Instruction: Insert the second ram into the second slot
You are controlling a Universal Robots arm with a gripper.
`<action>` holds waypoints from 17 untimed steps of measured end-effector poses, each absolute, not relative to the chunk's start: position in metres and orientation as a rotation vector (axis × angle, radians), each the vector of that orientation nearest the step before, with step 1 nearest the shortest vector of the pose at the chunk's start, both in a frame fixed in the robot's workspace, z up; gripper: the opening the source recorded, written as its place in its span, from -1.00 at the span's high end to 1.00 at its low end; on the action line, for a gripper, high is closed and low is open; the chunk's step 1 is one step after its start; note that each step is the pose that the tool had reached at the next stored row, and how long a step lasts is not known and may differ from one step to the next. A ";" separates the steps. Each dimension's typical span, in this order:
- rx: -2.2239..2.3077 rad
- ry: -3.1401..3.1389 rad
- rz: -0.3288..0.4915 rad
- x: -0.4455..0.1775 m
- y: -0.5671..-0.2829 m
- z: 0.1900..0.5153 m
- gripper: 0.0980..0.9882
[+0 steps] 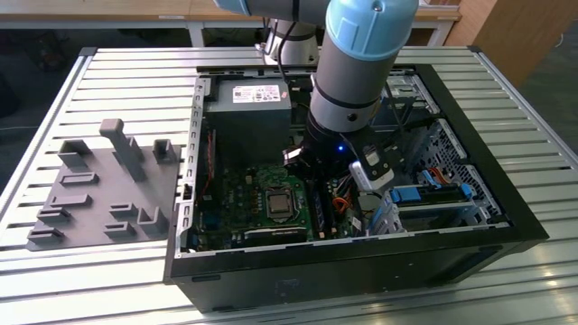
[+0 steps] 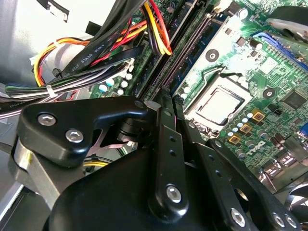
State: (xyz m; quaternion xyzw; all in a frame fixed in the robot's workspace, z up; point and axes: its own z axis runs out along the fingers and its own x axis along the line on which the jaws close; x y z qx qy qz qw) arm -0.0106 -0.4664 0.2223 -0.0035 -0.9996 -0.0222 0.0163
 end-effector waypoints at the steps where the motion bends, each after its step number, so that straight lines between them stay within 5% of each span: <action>1: -0.014 -3.108 -0.069 -0.011 -0.466 0.222 0.92; 17: -0.041 -3.108 -0.069 -0.009 -0.466 0.220 0.92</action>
